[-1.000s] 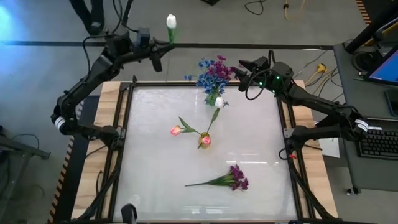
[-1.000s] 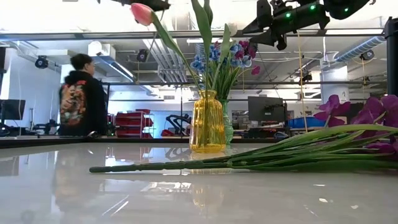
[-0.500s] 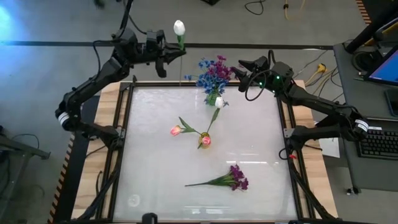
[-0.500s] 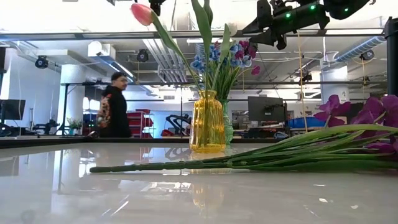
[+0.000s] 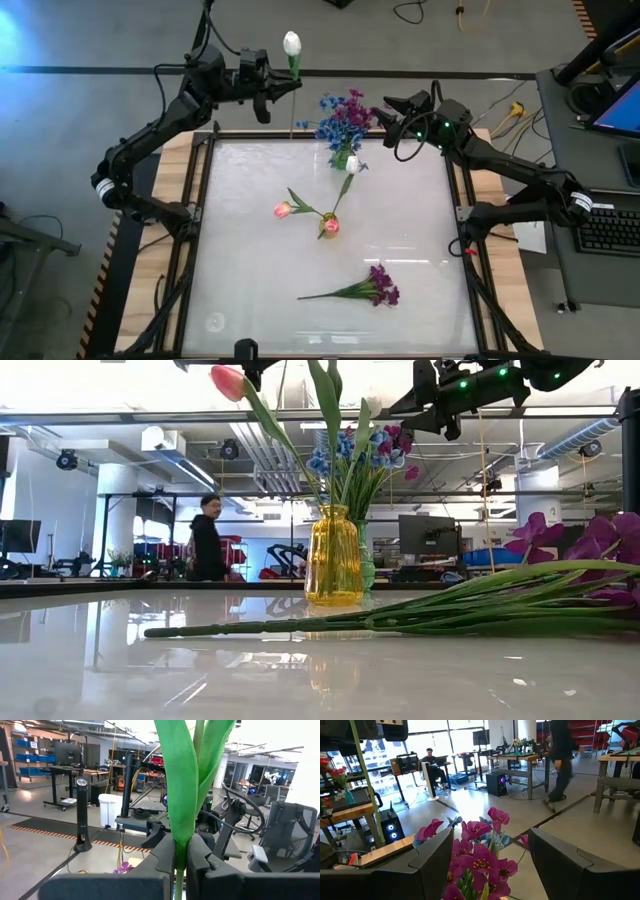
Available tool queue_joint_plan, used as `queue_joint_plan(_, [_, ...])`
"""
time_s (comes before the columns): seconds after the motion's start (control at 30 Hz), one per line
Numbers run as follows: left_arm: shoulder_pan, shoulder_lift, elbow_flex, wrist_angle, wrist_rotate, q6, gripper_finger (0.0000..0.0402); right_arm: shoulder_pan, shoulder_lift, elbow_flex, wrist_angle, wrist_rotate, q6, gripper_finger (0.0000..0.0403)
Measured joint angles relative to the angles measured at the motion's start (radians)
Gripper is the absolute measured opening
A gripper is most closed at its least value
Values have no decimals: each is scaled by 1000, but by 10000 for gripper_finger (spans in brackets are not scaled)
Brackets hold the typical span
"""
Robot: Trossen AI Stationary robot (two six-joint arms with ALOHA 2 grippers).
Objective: Sort flowers into vase by color
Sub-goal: Put the white flower into the yellow vase
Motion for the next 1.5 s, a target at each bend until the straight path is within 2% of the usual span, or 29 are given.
queue_joint_plan(0.3, [-12,0,0,20,-1,-30,0,0,-19,0,38,-29,65,249])
queue_joint_plan(0.5, [-63,0,0,37,-15,-50,0,2,-57,0,110,-56,101,249])
queue_joint_plan(0.67, [-145,1,3,89,-100,-67,0,3,-63,0,244,-134,191,249])
queue_joint_plan(0.77, [-192,8,6,102,-195,-66,0,3,-56,0,321,-176,252,249])
queue_joint_plan(0.9, [-242,24,6,110,-259,-68,0,22,-50,3,381,-185,277,249])
queue_joint_plan(1.07, [-292,51,6,155,-352,-110,0,65,-29,67,377,-238,239,249])
queue_joint_plan(1.4, [-337,86,7,155,-361,-117,0,107,97,293,188,-356,207,249])
queue_joint_plan(1.5, [-337,86,7,136,-363,-114,0,107,136,368,142,-436,207,249])
